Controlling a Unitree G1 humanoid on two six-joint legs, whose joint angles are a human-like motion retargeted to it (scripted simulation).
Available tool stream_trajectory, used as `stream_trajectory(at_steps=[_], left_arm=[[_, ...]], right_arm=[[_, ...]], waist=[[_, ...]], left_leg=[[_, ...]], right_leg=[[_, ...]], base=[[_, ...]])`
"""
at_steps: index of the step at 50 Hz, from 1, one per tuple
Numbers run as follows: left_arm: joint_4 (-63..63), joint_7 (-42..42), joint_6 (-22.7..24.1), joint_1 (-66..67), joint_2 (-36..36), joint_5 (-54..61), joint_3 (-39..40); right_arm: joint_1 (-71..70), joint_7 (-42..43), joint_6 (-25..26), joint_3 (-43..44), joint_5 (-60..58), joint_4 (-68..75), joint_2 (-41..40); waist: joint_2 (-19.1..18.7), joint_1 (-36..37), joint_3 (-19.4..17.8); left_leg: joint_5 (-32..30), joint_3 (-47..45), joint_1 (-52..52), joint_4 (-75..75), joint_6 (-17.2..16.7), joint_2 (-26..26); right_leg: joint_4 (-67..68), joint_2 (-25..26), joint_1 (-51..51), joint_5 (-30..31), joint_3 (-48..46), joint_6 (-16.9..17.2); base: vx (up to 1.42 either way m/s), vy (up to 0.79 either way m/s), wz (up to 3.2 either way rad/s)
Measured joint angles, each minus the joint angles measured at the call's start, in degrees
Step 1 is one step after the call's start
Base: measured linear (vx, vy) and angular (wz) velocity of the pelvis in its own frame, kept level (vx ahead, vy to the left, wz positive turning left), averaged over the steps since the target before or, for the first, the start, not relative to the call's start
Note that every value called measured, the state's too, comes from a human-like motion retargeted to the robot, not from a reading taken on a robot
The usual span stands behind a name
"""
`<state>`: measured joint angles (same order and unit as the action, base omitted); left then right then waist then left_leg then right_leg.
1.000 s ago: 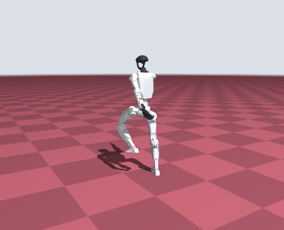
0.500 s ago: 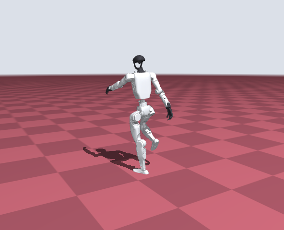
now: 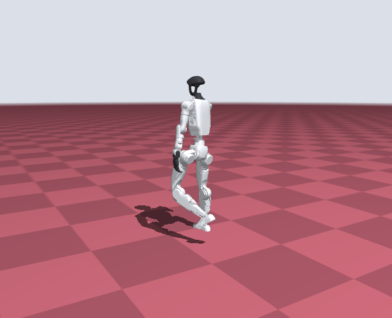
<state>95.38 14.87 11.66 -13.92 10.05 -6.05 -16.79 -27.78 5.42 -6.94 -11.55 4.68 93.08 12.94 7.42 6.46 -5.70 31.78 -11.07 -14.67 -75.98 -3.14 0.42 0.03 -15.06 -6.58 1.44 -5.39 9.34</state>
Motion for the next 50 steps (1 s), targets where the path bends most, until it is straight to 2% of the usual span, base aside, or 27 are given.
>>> stream_trajectory(at_steps=[2, 3, 5, 7, 10, 13, 17, 18, 20, 22, 23, 25, 27, 28, 29, 30, 32, 35, 37, 38, 39, 40, 42, 45, 50], left_arm=[[0.61, 3.42, 0.20, 9.15, 2.55, -1.28, 1.56], [-0.20, 4.08, 0.96, 13.79, 4.15, -0.49, 2.51], [-2.63, 5.74, 3.15, 22.66, 7.64, 3.27, 3.51], [-4.31, 7.48, 3.40, 29.58, 11.27, 7.52, 4.21], [-3.66, 9.49, 3.05, 37.38, 15.59, 12.31, 6.78], [-1.33, 10.84, 1.39, 41.55, 17.65, 15.23, 11.47], [-0.67, 10.92, -0.82, 42.21, 16.30, 18.47, 15.49], [-0.83, 10.39, -1.34, 41.35, 15.28, 18.94, 15.77], [-0.70, 7.13, -2.53, 37.73, 12.91, 19.01, 16.70], [-0.75, -0.23, -1.31, 32.23, 10.28, 23.50, 17.90], [-0.88, -3.01, -0.71, 29.15, 8.97, 27.40, 18.59], [-0.74, -5.74, -1.95, 22.12, 6.59, 29.37, 20.22], [-1.09, -6.54, -3.74, 13.66, 4.39, 22.67, 20.63], [-1.75, -6.16, -3.88, 9.16, 3.34, 15.64, 20.16], [-3.49, -5.81, -4.39, 4.74, 2.21, 10.15, 18.92], [-5.76, -5.48, -5.08, 0.35, 1.03, 5.41, 17.31], [-13.37, -6.38, -5.89, -8.89, -0.97, 0.15, 11.22], [-26.47, -8.39, -5.14, -20.21, -2.12, 0.32, 2.18], [-32.38, -9.72, -4.54, -27.55, -2.23, 0.30, -1.66], [-34.23, -10.38, -4.69, -31.26, -2.23, 1.00, -3.39], [-35.11, -10.48, -4.80, -35.04, -2.27, 0.39, -4.28], [-35.52, -10.31, -4.90, -38.88, -2.33, -0.88, -4.74], [-35.73, -10.55, -5.36, -44.47, -2.40, -2.82, -6.11], [-36.94, -8.37, -5.71, -49.79, -2.22, -1.89, -7.75], [-43.42, -7.88, -3.95, -49.65, -1.35, -3.85, -12.15]], right_arm=[[-8.95, 0.19, -0.56, 3.38, 2.71, -2.92, 3.54], [-13.08, 1.27, -1.54, 4.70, 5.55, -4.29, 5.40], [-20.51, 3.47, -4.53, 4.96, 12.93, -6.74, 9.09], [-27.04, 4.93, -5.76, 2.24, 18.11, -8.35, 12.96], [-35.02, 6.04, -7.04, -4.00, 18.92, -9.38, 17.88], [-40.75, 6.37, -6.44, -7.05, 16.25, -8.79, 20.45], [-42.51, 7.27, -6.56, -4.27, 20.01, -8.89, 19.74], [-41.59, 7.53, -6.75, -2.79, 21.43, -9.58, 18.90], [-37.84, 8.11, -6.97, 0.47, 23.79, -12.73, 16.52], [-31.42, 10.02, -8.43, 4.16, 24.04, -17.66, 13.61], [-27.55, 10.52, -8.34, 6.24, 22.12, -19.84, 12.22], [-18.65, 8.40, -5.59, 9.20, 16.73, -22.44, 9.79], [-8.60, 3.27, -2.66, 9.78, 11.15, -21.30, 8.04], [-3.38, -0.13, -2.09, 8.90, 8.10, -19.56, 7.14], [1.63, -3.42, -0.85, 8.23, 5.67, -16.96, 6.37], [6.52, -6.65, 0.74, 7.66, 3.55, -13.94, 5.66], [15.16, -11.52, 2.96, 4.17, -3.29, -9.38, 2.94], [28.43, -15.51, 4.41, -2.91, -5.32, -7.59, -3.04], [36.50, -18.67, 4.67, -6.01, -3.23, -9.38, -6.37], [39.91, -20.67, 5.38, -5.95, 1.86, -10.44, -7.65], [43.11, -22.68, 5.28, -7.64, -0.06, -11.61, -8.80], [46.21, -24.70, 4.76, -10.20, -5.50, -12.85, -9.90], [50.92, -27.65, 5.02, -12.62, -3.82, -14.57, -11.14], [54.27, -31.47, 5.13, -14.40, -5.19, -16.00, -11.71], [53.38, -32.56, 4.63, -12.60, 0.45, -18.19, -9.89]], waist=[[1.78, 0.96, -0.07], [2.47, 2.50, 0.00], [3.54, 5.96, 0.29], [3.55, 9.06, 0.39], [2.86, 12.87, 0.71], [2.14, 14.21, 1.13], [1.74, 12.83, 1.92], [1.79, 12.12, 2.04], [2.71, 11.16, 0.36], [1.80, 10.78, -2.41], [-0.37, 9.60, -2.57], [-4.54, 5.70, -1.86], [-6.79, 1.41, -1.60], [-7.45, -0.12, -1.14], [-8.21, -2.02, -1.22], [-9.01, -4.11, -1.56], [-9.14, -6.27, -0.92], [-9.81, -10.79, -0.43], [-10.74, -14.74, -0.37], [-11.38, -16.51, -0.41], [-12.02, -17.64, -0.75], [-12.66, -18.45, -1.24], [-13.56, -20.30, -1.58], [-13.87, -20.99, -1.94], [-12.59, -21.63, -1.73]], left_leg=[[6.20, -1.08, -8.70, -15.25, 2.80, -0.63], [7.92, -3.24, -12.62, -22.26, 3.96, 0.78], [10.41, -7.54, -19.10, -33.52, 6.77, 5.02], [11.62, -9.88, -24.22, -40.67, 9.70, 10.04], [12.61, -12.20, -28.39, -43.76, 12.24, 15.61], [11.87, -13.93, -28.95, -37.23, 12.81, 17.03], [9.05, -19.95, -21.85, -14.52, 11.67, 16.97], [8.32, -22.99, -18.05, -5.63, 11.09, 16.40], [5.95, -32.13, -5.58, 19.27, 8.52, 11.60], [-2.51, -42.22, 9.78, 52.66, 5.93, 2.43], [-7.99, -45.53, 14.57, 65.40, 4.50, 0.06], [-17.13, -46.96, 19.34, 79.97, -0.26, -1.69], [-19.54, -40.56, 20.62, 80.98, -3.12, -1.06], [-19.82, -37.16, 20.88, 80.98, -3.98, -0.78], [-20.12, -32.93, 21.44, 80.98, -4.42, -0.73], [-20.43, -28.30, 22.15, 80.98, -4.63, -0.79], [-20.07, -21.01, 21.29, 80.98, -5.41, -1.37], [-18.94, -11.15, 22.04, 80.98, -6.94, -1.32], [-18.76, -4.51, 22.70, 80.98, -6.97, -0.84], [-18.75, -1.39, 23.02, 80.98, -6.80, -0.36], [-18.77, 1.35, 23.55, 80.98, -6.31, 0.33], [-18.80, 3.90, 24.18, 80.98, -5.65, 1.12], [-18.31, 7.39, 25.72, 80.98, -5.09, 2.20], [-17.55, 11.78, 27.93, 80.98, -0.78, 2.71], [-16.90, 19.50, 30.96, 80.98, 0.90, 3.01]], right_leg=[[-1.09, -2.14, 1.63, -0.81, -1.58, -0.02], [-0.92, -2.70, 1.60, -1.37, -1.46, 0.16], [-0.57, -3.23, 1.40, -2.33, -1.14, 0.23], [-4.88, -2.07, 3.96, -0.82, -1.95, -0.37], [-5.03, -0.52, 5.71, -2.20, -3.30, -1.29], [-5.03, 0.60, 8.07, -3.53, -5.28, -1.76], [-4.10, 1.83, 11.08, -5.41, -8.78, -1.97], [-3.40, 1.87, 11.72, -5.90, -9.70, -1.71], [-1.41, 0.29, 14.29, -6.84, -11.27, -0.20], [0.81, -0.08, 18.39, -8.02, -12.75, 1.64], [1.66, 2.09, 20.16, -8.86, -14.22, 1.55], [3.78, 6.38, 22.82, -9.98, -18.48, 0.14], [12.67, 6.26, 22.61, -9.02, -23.11, -2.10], [26.50, 3.28, 18.02, -9.34, -24.51, -3.05], [34.36, 2.54, 15.63, -8.26, -23.59, -4.35], [39.24, 2.93, 14.34, -6.48, -21.52, -5.84], [60.45, 3.20, 1.15, -5.56, -11.63, -3.81], [82.53, 6.27, -11.90, -9.51, -2.71, -3.17], [93.33, 5.80, -17.83, -11.51, -1.31, -4.37], [97.82, 5.87, -20.80, -11.67, -0.67, -4.43], [101.34, 6.53, -23.54, -11.82, 0.11, -4.63], [104.37, 7.50, -26.17, -11.97, 0.95, -4.89], [107.43, 8.34, -30.03, -14.31, 1.50, -5.53], [107.30, 10.00, -34.41, -18.88, 2.32, -7.83], [87.80, 18.09, -34.23, -17.96, 5.43, -4.18]], base=[[0.39, -0.05, 0.82], [0.39, -0.06, 0.29], [0.38, -0.06, 0.04], [0.37, -0.07, 0.15], [0.37, -0.03, 0.19], [0.37, 0.03, 0.41], [0.38, 0.06, 0.65], [0.42, 0.11, 0.73], [0.47, 0.17, 0.60], [0.52, 0.28, 0.71], [0.50, 0.31, 1.45], [0.45, 0.31, 2.31], [0.40, 0.29, 2.90], [0.38, 0.27, 3.09], [0.37, 0.27, 3.43], [0.33, 0.22, 3.54], [0.31, 0.12, 3.26], [0.35, 0.07, 3.12], [0.36, 0.06, 3.04], [0.35, 0.04, 2.68], [0.35, 0.01, 2.32], [0.35, -0.01, 2.09], [0.36, -0.03, 1.82], [0.34, -0.06, 1.40], [0.36, -0.12, 1.43]])
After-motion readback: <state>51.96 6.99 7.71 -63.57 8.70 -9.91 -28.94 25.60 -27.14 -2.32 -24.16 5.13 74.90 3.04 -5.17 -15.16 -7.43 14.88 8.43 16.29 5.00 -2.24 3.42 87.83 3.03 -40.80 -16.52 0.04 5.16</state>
